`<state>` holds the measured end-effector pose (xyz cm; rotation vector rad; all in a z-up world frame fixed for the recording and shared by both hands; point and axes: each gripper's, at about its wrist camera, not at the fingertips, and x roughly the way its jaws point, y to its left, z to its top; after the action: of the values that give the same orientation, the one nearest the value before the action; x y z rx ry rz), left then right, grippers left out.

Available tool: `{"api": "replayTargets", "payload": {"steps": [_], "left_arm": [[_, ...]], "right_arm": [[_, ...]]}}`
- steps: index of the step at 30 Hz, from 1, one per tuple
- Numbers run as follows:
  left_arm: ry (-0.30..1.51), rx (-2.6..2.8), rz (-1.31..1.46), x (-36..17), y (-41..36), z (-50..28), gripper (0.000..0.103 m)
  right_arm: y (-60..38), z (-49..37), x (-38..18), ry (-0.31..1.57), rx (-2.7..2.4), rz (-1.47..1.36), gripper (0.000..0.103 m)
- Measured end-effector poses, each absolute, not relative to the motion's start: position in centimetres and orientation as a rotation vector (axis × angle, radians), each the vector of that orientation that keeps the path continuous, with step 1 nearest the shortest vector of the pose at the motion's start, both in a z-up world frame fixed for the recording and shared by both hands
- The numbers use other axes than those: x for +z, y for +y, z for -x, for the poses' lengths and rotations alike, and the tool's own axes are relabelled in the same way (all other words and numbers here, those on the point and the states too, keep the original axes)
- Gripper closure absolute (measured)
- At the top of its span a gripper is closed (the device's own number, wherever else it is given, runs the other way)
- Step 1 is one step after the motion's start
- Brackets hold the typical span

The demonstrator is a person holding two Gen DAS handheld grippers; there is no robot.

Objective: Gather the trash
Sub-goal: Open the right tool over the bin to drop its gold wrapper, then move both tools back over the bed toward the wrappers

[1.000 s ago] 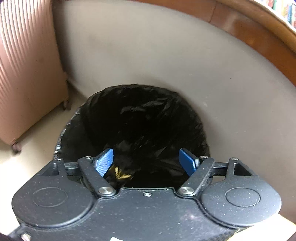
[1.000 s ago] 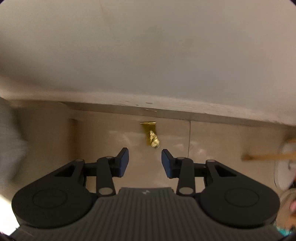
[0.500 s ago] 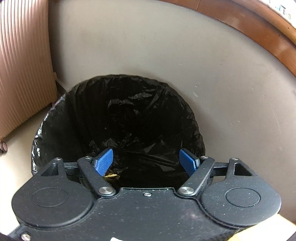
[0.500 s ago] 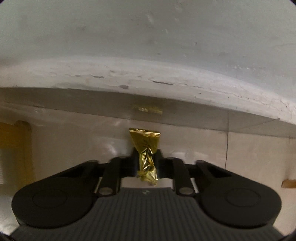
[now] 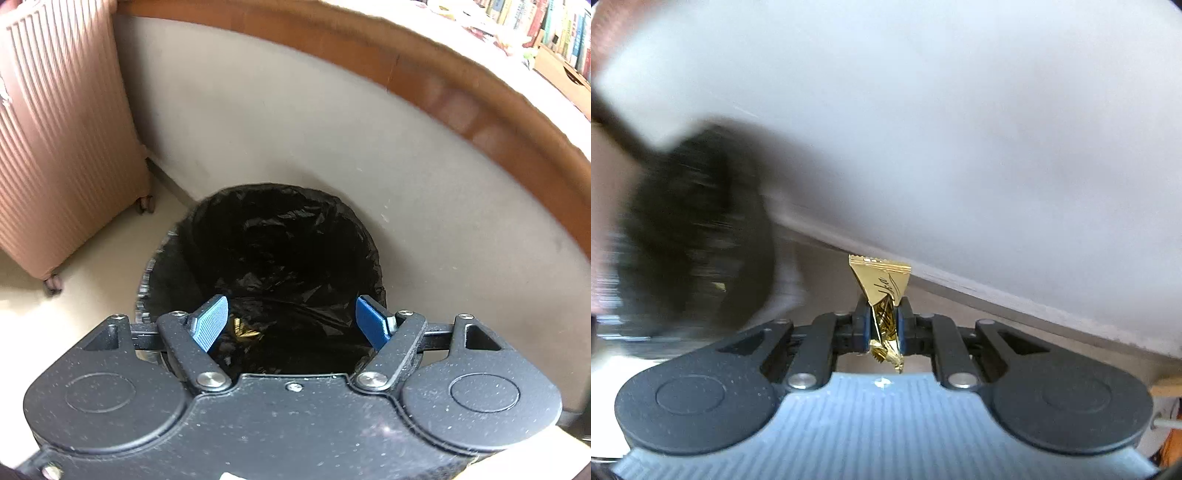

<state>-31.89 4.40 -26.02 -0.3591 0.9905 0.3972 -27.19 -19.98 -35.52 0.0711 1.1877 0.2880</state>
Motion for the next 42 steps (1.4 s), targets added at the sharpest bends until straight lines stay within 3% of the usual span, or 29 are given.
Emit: {"api": "replayTargets", "payload": {"steps": [5, 8, 9, 11, 14, 19, 26, 42], "left_arm": [[0.992, 0.412, 0.373, -21.4, 5.7, 32.5, 0.028], [0.989, 0.428, 0.373, -20.0, 6.4, 32.8, 0.028], [0.985, 0.432, 0.369, -19.7, 6.6, 32.9, 0.028], [0.982, 0.443, 0.361, -19.5, 7.1, 32.9, 0.028], [0.982, 0.448, 0.353, -19.1, 7.8, 32.9, 0.028], [0.982, 0.453, 0.346, -18.3, 8.6, 32.9, 0.028], [0.977, 0.388, 0.372, -13.2, 8.9, 32.8, 0.027], [0.829, 0.046, 0.294, 3.2, 8.0, 27.9, 0.018]], "right_arm": [[-15.0, 26.7, -27.3, 1.150, 0.519, -0.086, 0.084], [-10.9, 25.6, -25.6, 1.131, 0.648, -0.059, 0.082], [-9.8, 25.3, -25.7, 1.122, 0.673, -0.049, 0.078], [-7.2, 24.2, -26.4, 1.140, 0.736, -0.029, 0.058], [-5.5, 22.6, -26.3, 1.143, 0.739, -0.026, 0.045], [-5.1, 23.0, -25.5, 1.143, 0.692, -0.046, 0.040], [-7.3, 22.5, -21.4, 1.132, 0.615, -0.066, 0.035], [-13.5, 21.6, 0.7, 0.812, 0.244, -0.081, 0.019]]}}
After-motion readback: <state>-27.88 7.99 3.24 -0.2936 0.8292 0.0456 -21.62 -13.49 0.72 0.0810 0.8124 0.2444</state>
